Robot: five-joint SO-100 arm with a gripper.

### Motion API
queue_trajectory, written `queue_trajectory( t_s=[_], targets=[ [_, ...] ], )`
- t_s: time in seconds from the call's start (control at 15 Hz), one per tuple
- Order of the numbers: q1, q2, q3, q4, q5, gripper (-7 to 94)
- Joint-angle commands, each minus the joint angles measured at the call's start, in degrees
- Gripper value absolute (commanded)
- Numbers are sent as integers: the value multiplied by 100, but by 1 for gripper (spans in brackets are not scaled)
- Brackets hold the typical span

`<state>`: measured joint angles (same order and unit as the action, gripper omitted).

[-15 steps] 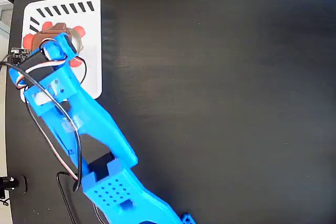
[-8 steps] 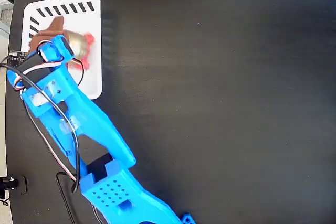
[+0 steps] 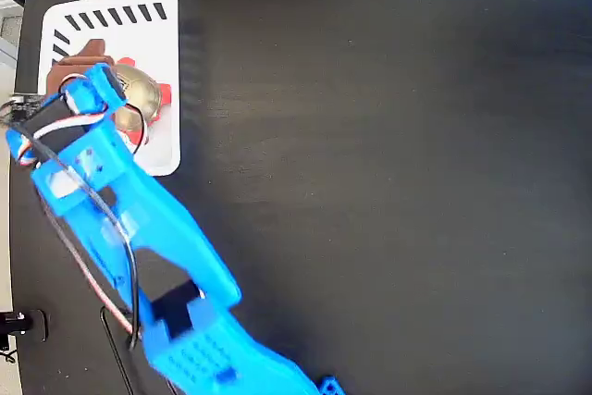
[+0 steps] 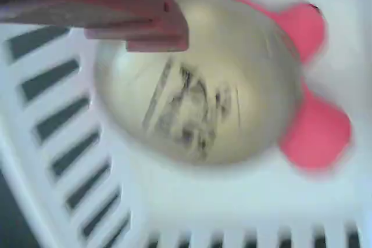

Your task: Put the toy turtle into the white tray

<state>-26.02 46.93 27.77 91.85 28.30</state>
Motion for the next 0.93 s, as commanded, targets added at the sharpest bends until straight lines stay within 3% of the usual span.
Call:
queue_trajectory(
  t_s=[0.0, 0.07, 0.27, 0.6, 0.87],
  targets=[
    [132, 1529, 782, -176, -9, 20],
    [264, 2013, 1345, -457, -62, 18],
    [800, 4043, 4131, -2065, -501, 0],
    [1784, 7189, 8473, -4597, -2382, 0],
    [1494, 9554, 11259, -4737, -2892, 0]
  ],
)
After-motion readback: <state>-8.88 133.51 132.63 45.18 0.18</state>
